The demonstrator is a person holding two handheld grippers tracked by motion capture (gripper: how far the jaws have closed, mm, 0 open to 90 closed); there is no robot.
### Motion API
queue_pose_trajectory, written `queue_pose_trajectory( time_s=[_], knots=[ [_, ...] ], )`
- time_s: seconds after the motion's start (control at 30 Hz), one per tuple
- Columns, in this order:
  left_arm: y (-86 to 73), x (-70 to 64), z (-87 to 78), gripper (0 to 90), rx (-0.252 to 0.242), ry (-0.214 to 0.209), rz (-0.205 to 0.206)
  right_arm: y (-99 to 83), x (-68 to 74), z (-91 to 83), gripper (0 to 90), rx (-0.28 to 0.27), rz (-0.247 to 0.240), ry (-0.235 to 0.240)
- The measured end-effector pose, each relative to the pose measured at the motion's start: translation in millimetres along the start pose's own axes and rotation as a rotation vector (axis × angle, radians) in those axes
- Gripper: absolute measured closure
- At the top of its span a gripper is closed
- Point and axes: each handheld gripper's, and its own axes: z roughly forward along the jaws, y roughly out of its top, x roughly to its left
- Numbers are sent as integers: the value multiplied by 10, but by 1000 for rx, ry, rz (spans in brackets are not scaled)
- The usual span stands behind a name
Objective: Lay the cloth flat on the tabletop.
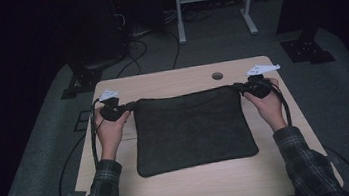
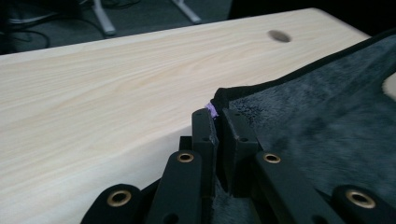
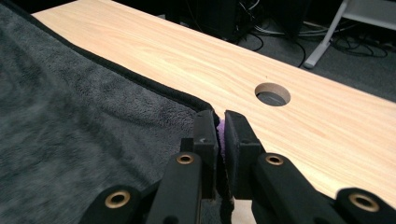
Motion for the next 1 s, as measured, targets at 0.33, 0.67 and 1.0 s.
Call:
queue_pose_trajectory(
  time_s=[0.33,0.67,1.0],
  knots=[
    [57,56,268,823,69,64,16,-13,-109,339,821,44,59,-13],
    [42,53,174,528,77,80,12,-9,-104,296,498,50,47,-50],
    [-185,-39,-59,491,110,64,-7,-291,-115,-17,402,116,40,-72]
  ],
)
